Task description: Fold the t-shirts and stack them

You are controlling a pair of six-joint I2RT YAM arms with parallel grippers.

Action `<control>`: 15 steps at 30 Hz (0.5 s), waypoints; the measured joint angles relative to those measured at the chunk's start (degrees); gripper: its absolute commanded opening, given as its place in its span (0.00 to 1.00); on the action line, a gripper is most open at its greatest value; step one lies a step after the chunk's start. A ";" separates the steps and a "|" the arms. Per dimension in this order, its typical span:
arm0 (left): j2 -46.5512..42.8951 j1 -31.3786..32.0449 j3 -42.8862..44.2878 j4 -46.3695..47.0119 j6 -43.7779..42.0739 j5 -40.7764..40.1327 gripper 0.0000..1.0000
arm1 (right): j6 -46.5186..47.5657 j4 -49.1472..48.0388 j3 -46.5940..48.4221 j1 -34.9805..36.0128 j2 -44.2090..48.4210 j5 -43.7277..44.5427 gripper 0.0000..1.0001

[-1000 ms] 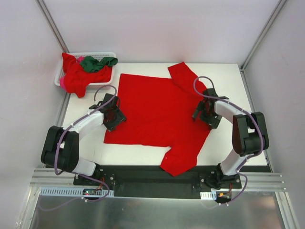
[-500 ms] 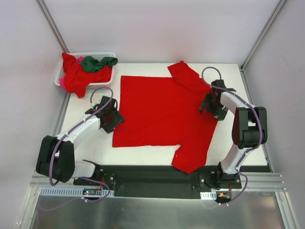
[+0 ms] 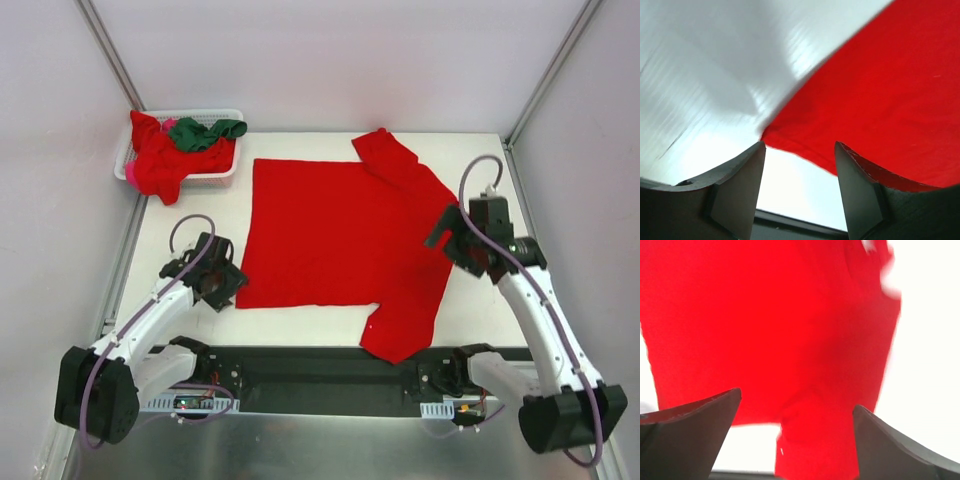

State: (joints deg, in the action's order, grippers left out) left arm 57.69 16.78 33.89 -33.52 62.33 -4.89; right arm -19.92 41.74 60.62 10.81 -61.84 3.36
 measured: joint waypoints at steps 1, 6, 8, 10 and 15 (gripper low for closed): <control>-0.52 0.00 -1.11 -0.57 0.57 0.31 0.57 | -1.14 1.70 -2.80 -0.02 3.04 -0.31 1.00; -1.57 0.02 -4.81 -3.41 2.60 0.94 0.53 | -4.74 10.21 -12.94 -0.02 8.41 -0.87 1.00; -1.55 0.17 -4.90 -3.96 3.02 0.96 0.53 | -5.55 11.76 -15.13 -0.02 8.96 -1.11 1.00; -1.44 0.72 -4.90 -3.98 3.69 0.85 0.47 | -6.40 12.70 -16.90 -0.02 10.05 -1.40 1.00; -0.26 2.36 -5.53 -3.89 6.23 -0.37 0.41 | -8.55 12.96 -21.53 -0.02 12.61 -3.67 0.98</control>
State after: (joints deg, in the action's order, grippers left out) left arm 57.43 19.14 28.36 -37.41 68.55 -5.26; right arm -28.47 54.70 39.09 10.79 -49.23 -0.32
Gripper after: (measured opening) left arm 0.437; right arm 0.985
